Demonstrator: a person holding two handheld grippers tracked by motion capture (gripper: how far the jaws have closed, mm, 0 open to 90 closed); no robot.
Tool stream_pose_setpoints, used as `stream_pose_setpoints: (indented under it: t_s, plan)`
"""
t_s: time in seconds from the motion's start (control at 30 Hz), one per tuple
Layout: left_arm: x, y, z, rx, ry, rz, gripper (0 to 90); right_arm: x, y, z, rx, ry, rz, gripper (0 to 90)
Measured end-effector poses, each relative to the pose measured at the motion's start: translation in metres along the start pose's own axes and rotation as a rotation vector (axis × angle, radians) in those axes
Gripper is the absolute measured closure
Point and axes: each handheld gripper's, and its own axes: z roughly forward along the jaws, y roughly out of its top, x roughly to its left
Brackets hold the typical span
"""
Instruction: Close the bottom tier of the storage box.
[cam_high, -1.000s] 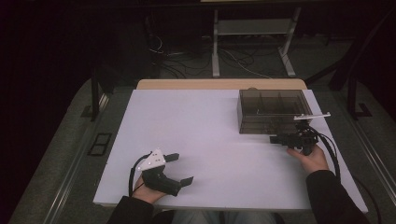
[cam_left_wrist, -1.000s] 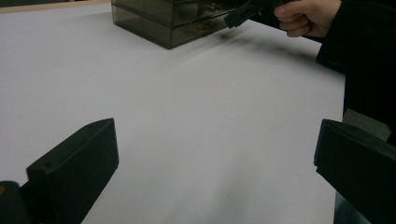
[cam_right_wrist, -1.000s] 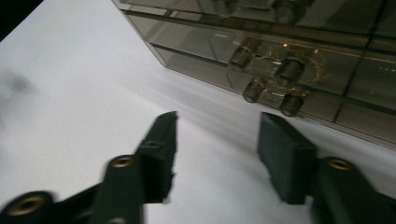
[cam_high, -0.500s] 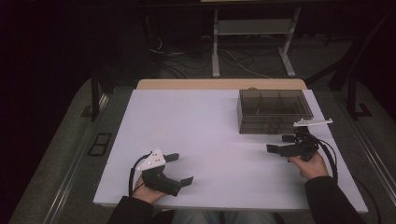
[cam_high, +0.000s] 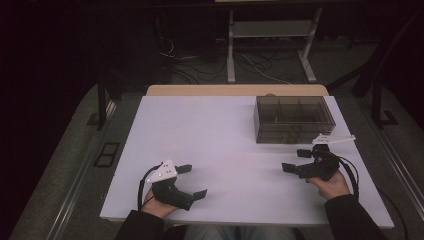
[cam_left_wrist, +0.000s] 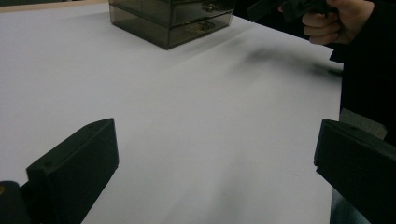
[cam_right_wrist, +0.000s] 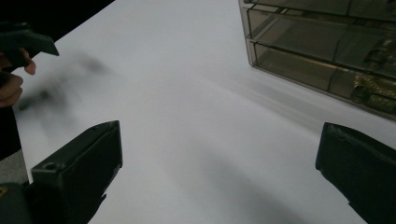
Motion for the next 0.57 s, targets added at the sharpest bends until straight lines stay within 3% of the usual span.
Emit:
stream_pose_setpoints:
  t_s: [0.1,0.33,0.57]
  plan:
    - [0.0,0.0,0.0,0.001,-0.002,0.006,0.0,0.003,-0.004,0.001,0.016,0.0,-0.016,0.0]
    - [0.0,0.0,0.0,0.001,-0.002,0.0,0.0,0.015,-0.014,-0.002,-0.015,-0.01,-0.061,0.0]
    - [0.0,0.0,0.001,0.005,-0.003,-0.002,0.0,0.022,-0.023,-0.006,-0.033,-0.023,-0.067,0.0]
